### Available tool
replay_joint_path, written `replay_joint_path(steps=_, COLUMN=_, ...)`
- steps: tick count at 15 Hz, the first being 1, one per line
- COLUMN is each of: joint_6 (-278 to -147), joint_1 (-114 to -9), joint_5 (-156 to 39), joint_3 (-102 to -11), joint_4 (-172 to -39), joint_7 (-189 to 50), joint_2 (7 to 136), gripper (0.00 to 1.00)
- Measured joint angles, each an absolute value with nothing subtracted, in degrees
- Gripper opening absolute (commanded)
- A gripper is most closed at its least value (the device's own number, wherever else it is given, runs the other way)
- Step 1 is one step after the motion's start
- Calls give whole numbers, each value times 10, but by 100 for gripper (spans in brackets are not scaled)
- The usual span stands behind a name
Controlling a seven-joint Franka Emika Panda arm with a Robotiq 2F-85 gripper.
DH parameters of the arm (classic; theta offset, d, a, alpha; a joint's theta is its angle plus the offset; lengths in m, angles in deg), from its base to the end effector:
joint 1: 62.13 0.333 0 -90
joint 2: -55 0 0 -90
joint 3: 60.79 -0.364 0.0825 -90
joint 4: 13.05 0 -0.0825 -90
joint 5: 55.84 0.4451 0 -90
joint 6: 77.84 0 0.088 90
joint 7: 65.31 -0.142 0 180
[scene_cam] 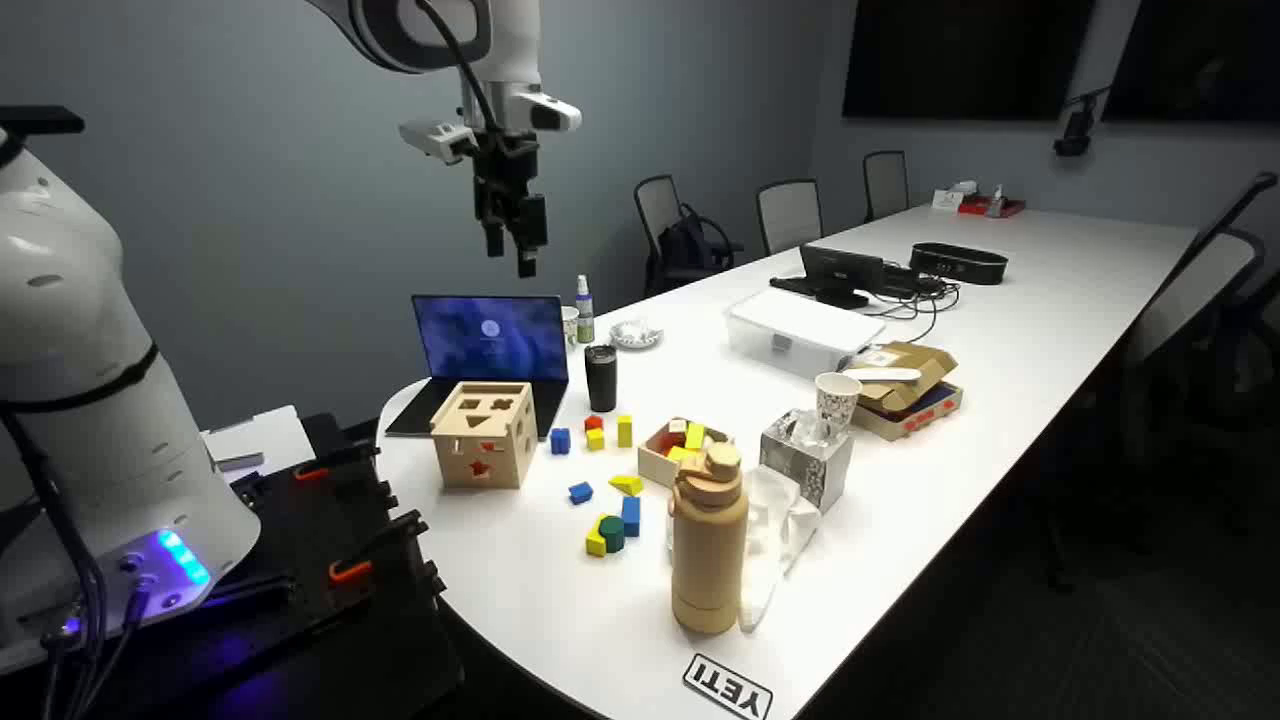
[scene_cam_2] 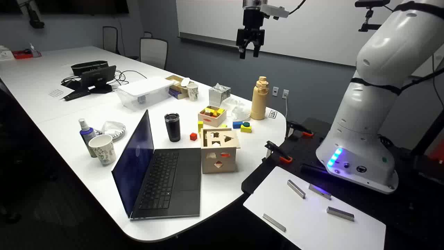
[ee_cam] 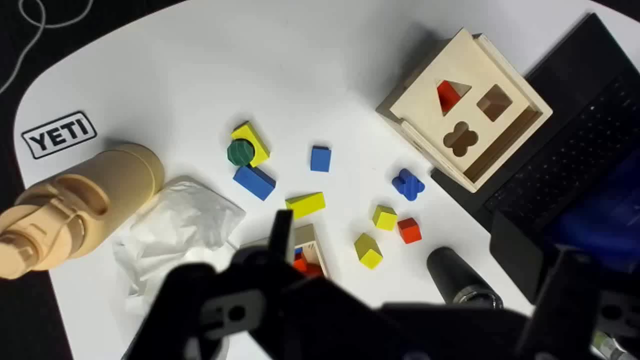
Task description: Partially turn the bottle's cap
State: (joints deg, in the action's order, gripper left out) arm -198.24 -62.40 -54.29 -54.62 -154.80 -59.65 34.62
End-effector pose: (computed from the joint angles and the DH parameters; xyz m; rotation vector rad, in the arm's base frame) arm 0.4567 -0.0488 0.3974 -3.0791 0.0315 0.0197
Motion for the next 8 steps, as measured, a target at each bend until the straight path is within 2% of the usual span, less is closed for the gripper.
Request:
replay_joint_path(steps=4, joint_6=-1992, joint_1=-627, joint_5=-549, joint_3=-548, joint_4=-1547, joint_7=-613, joint_2=348, gripper=100)
replay_joint_path(steps=8, joint_6=-2098, joint_1=-658, joint_5=-587, joint_3=-556, joint_4=-1529, joint_7=-694, joint_2=389, gripper=100)
